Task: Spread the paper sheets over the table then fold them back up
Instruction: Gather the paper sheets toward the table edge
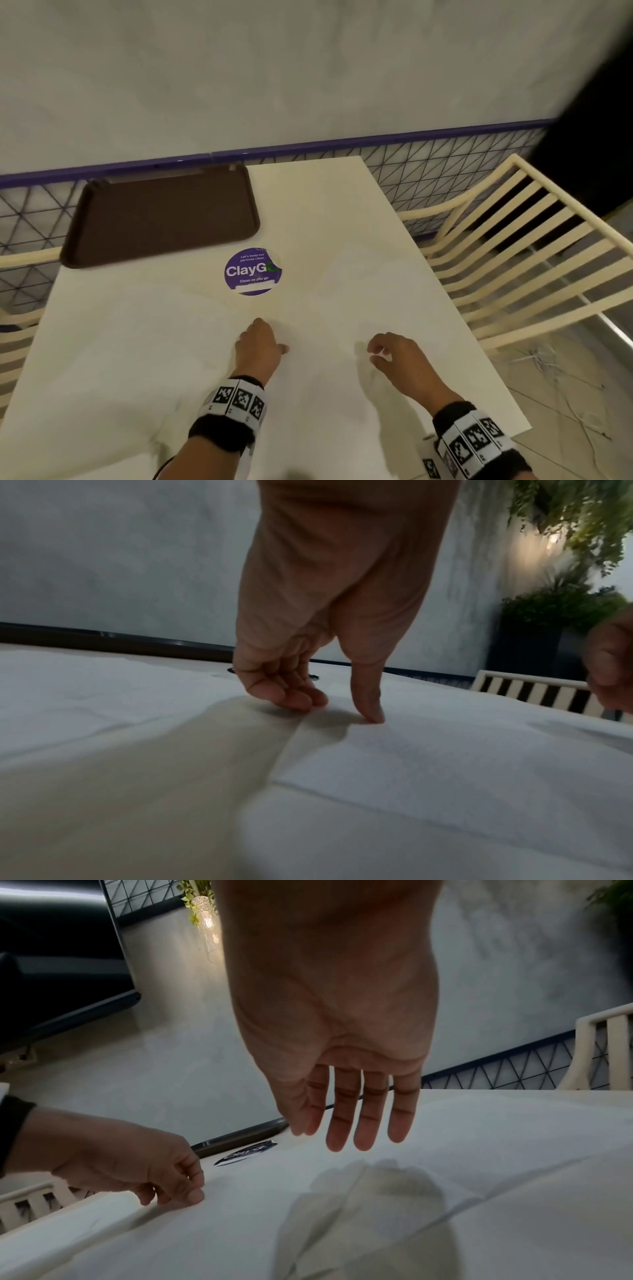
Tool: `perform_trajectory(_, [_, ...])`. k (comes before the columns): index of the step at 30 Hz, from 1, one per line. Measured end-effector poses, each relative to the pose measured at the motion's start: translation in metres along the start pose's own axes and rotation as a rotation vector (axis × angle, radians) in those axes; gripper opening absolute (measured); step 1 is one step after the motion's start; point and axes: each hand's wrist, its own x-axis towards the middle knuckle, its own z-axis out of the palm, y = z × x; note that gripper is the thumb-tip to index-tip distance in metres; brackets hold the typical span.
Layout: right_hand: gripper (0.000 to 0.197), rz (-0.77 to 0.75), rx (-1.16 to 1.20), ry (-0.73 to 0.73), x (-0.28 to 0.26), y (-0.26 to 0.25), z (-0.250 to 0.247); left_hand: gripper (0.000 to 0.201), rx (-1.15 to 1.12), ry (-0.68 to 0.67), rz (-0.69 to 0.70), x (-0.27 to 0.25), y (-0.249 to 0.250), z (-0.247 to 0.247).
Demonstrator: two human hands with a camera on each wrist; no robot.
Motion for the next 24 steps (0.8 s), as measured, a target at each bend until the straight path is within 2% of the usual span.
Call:
perform_trajectory(3, [0.014, -0.032, -0.044, -0.051, 0.002, -0.002, 0.001, 0.042, 0.024, -0.049, -0.025, -0.002, 0.003, -0.005])
perform_trajectory(5, [0.017, -0.070, -0.077, -0.093, 0.005, -0.012, 0.003, 0.017, -0.058, -0.047, -0.005, -0.007, 0.005, -0.007])
perform_trajectory(7, [0.024, -0.133, -0.095, -0.127, 0.008, -0.028, 0.007, 0.027, -0.220, -0.027, 0.020, -0.014, 0.004, -0.008])
perform_trajectory(9, [0.046, -0.216, -0.069, -0.172, 0.009, -0.048, 0.015, 0.031, -0.387, 0.009, 0.023, -0.027, 0.005, -0.015])
perform_trajectory(12, [0.098, -0.312, -0.092, -0.238, 0.004, -0.080, 0.030, 0.026, -0.605, 0.070, -0.004, -0.043, 0.007, -0.031])
perform_trajectory(14, [0.110, -0.339, -0.091, -0.234, -0.001, -0.098, 0.039, 0.031, -0.713, 0.090, -0.032, -0.053, 0.005, -0.041])
perform_trajectory(15, [0.106, -0.342, -0.070, -0.223, -0.002, -0.103, 0.043, 0.033, -0.748, 0.102, -0.045, -0.058, 0.003, -0.046])
perform_trajectory(16, [0.094, -0.346, -0.046, -0.200, -0.002, -0.108, 0.046, 0.034, -0.778, 0.116, -0.054, -0.064, 0.000, -0.051])
perform_trajectory(19, [0.027, -0.353, 0.021, -0.093, 0.003, -0.113, 0.046, 0.038, -0.867, 0.152, -0.046, -0.078, -0.011, -0.067])
perform_trajectory(20, [0.018, -0.330, 0.055, -0.099, 0.004, -0.117, 0.043, 0.044, -0.825, 0.191, -0.005, -0.083, -0.018, -0.072])
perform_trajectory(22, [0.021, -0.308, 0.132, -0.153, 0.007, -0.123, 0.038, 0.070, -0.636, 0.209, 0.167, -0.096, -0.034, -0.084])
perform_trajectory(24, [0.021, -0.316, 0.194, -0.206, 0.009, -0.131, 0.030, 0.090, -0.420, 0.075, 0.354, -0.109, -0.041, -0.096])
